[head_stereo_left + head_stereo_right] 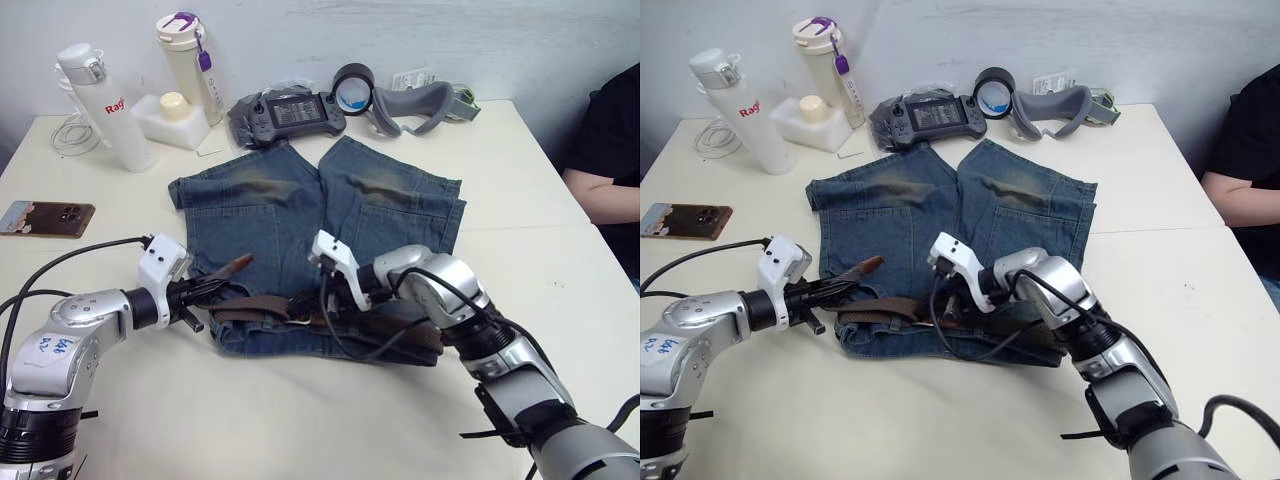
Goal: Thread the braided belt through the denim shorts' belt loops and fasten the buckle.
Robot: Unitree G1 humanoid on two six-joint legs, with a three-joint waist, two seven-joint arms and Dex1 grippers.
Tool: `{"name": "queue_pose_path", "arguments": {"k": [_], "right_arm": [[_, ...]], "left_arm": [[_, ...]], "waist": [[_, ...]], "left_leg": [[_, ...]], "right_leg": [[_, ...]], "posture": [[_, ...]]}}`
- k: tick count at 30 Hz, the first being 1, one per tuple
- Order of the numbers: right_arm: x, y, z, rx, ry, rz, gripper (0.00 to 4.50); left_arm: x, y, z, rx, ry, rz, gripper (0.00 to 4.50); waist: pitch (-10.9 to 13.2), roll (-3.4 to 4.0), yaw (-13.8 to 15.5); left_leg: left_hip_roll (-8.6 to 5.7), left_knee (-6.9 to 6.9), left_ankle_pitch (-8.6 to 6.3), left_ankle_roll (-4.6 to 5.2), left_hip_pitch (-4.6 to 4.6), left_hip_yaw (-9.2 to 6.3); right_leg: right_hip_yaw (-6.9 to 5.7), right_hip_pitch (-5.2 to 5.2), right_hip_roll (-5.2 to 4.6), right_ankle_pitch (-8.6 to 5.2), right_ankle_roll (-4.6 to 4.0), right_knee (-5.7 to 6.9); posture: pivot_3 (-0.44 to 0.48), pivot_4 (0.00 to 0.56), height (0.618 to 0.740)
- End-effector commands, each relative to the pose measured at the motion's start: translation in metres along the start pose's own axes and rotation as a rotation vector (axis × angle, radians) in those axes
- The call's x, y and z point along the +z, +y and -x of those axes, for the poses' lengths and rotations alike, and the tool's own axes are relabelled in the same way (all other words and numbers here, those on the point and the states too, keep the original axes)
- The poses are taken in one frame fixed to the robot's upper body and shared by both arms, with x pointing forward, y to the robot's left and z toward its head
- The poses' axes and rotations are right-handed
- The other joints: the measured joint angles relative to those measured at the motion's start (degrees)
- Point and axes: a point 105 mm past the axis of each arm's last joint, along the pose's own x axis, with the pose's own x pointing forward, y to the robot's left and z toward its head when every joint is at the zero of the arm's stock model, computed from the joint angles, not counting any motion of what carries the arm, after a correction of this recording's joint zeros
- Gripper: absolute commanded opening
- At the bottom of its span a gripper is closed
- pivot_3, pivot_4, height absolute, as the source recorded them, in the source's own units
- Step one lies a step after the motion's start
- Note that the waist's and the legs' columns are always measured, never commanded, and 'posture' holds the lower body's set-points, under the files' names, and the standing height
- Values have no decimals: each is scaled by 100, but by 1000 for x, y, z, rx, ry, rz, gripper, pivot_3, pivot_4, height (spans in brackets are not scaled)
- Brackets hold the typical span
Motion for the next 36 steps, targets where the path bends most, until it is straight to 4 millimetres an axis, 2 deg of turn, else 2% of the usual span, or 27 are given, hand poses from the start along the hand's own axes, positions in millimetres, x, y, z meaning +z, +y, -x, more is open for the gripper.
{"name": "queue_pose_path", "arguments": {"k": [1,4,8,19,31,36], "right_arm": [[25,10,17,30,-65,49,36],[27,10,21,17,-69,49,36],[21,6,20,-12,-38,52,36],[-3,0,-3,-13,40,32,36],[-17,-1,-10,-8,103,21,36],[-25,-2,-19,-17,180,51,36]], "left_arm": [[2,-1,2,-3,-12,-18,0],[2,-1,2,-5,-14,-16,0],[2,-2,0,-10,-17,-15,0],[3,-2,-2,-16,-23,-24,0],[2,-4,-3,-24,-22,-23,0],[2,-4,-4,-32,-25,-21,0]], "waist": [[0,0,0],[0,0,-3],[0,0,-1],[0,0,0],[-3,-3,-8],[-7,-6,-17]], "left_leg": [[0,0,0,0,0,0],[1,0,0,0,0,-1],[0,0,0,0,0,-1],[-1,7,0,0,0,0],[1,14,0,0,4,-1],[1,15,0,0,6,-1]], "right_leg": [[0,0,0,0,0,0],[-1,0,0,0,0,1],[-1,0,0,0,0,4],[-1,-1,0,0,0,11],[-1,-1,0,0,0,23],[-1,0,0,0,0,26]], "posture": [[0,150,740],[0,150,740],[0,150,740],[0,150,740],[0,150,740],[0,150,740]]}}
